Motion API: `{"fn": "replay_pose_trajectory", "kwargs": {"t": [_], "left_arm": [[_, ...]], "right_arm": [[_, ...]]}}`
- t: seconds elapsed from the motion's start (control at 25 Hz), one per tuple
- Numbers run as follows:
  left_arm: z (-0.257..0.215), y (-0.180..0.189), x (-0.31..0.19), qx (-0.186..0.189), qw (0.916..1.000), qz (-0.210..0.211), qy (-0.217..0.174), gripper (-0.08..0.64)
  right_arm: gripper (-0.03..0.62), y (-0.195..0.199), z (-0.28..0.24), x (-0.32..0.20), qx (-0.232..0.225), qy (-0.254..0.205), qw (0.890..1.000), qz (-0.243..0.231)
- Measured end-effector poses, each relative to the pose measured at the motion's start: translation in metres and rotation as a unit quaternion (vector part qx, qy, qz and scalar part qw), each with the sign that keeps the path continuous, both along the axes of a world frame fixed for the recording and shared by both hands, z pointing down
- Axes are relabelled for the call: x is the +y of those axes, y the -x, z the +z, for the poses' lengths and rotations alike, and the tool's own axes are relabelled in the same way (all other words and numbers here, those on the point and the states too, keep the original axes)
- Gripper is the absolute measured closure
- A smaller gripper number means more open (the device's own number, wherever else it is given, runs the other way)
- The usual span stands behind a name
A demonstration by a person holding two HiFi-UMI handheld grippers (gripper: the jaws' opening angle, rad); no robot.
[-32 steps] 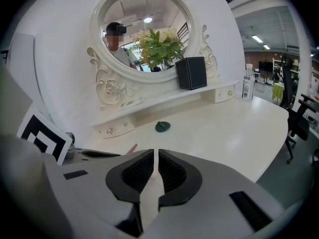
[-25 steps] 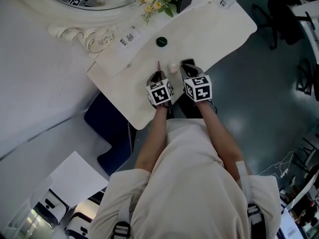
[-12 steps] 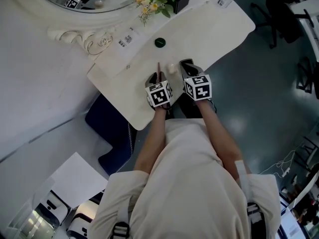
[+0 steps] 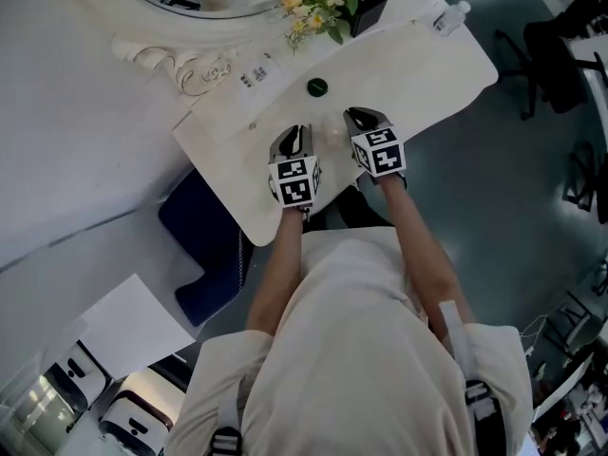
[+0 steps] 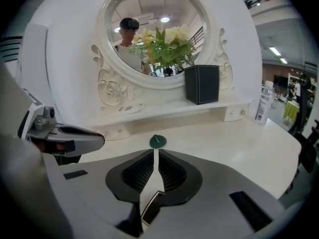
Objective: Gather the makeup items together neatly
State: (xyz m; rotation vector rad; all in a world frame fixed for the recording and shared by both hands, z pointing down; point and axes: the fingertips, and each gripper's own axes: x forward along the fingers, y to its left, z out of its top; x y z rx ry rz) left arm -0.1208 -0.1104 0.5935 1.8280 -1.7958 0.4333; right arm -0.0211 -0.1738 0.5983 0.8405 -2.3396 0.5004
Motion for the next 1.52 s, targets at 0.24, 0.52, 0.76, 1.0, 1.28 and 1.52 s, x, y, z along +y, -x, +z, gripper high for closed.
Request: {"fn": "replay_pose_trajectory", "kwargs": {"t": [0.24, 0.52, 0.76, 1.0, 1.28, 1.52], "left_arm": [[-0.002, 0.001, -0.016, 0.015, 0.9999, 0.0, 0.007, 0.545], [0.001, 0.017, -0.02, 0.022, 0.999, -0.033, 0.02, 0.545], [0.009, 0.034, -0.026, 0.031, 0.9965, -0.072, 0.028, 0.545], [0.011, 0.045, -0.028, 0.033, 0.9942, -0.098, 0.028, 0.545], [0.014, 0.053, -0.023, 0.034, 0.9927, -0.111, 0.033, 0.545], [0.013, 0.053, -0.021, 0.033, 0.9941, -0.098, 0.034, 0.545]], "right_arm": [[0.531, 0.037, 0.001, -0.028, 0.038, -0.018, 0.995, -0.091], [0.531, 0.071, 0.028, -0.05, 0.072, -0.011, 0.982, -0.173], [0.504, 0.093, 0.05, -0.065, 0.09, 0.003, 0.972, -0.217], [0.488, 0.106, 0.07, -0.063, 0.114, 0.03, 0.961, -0.249], [0.499, 0.109, 0.081, -0.064, 0.132, 0.039, 0.958, -0.251], [0.537, 0.105, 0.076, -0.062, 0.126, 0.039, 0.965, -0.225]]}}
